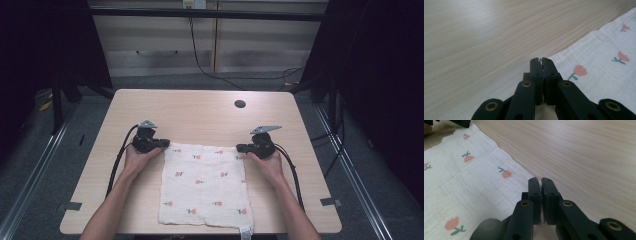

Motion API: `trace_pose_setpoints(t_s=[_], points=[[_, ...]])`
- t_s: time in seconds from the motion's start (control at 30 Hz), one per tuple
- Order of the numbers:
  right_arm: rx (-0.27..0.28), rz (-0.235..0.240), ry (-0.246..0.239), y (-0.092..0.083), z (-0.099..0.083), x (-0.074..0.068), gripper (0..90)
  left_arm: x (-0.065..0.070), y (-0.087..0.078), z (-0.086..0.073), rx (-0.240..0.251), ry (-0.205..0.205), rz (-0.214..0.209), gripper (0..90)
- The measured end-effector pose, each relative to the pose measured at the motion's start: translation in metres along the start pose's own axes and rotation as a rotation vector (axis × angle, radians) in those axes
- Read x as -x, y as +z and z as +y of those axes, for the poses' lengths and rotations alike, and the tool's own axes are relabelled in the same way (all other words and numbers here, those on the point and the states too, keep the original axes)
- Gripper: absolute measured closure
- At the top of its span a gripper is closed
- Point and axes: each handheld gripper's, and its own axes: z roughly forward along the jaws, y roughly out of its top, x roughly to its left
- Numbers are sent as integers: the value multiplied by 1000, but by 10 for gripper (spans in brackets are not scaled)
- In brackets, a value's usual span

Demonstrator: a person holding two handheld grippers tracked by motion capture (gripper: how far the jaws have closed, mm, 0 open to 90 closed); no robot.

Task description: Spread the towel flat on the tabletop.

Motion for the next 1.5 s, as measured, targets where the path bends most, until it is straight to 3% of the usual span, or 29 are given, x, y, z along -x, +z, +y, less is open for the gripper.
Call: trace_pose_setpoints(t_s=[0.33,0.5,0.6,0.8,0.93,1.33,1.43,1.5], points=[[37,17,19,-8,4,1,867,4,-11,1,60,-20,-31,884],[44,11,17,-10,6,1,867,9,-21,3,137,-36,-52,885],[65,17,22,-15,9,0,867,15,-27,4,145,-15,-56,885],[92,21,16,-21,15,-4,867,17,-45,11,200,-18,-98,885],[111,28,6,-26,19,-5,867,23,-47,12,197,-6,-99,885],[157,23,-24,-44,45,-9,868,26,-73,32,275,7,-85,886],[157,21,-42,-47,49,-11,868,26,-80,34,306,3,-105,885],[158,23,-46,-48,51,-10,868,29,-81,36,302,16,-104,886]])
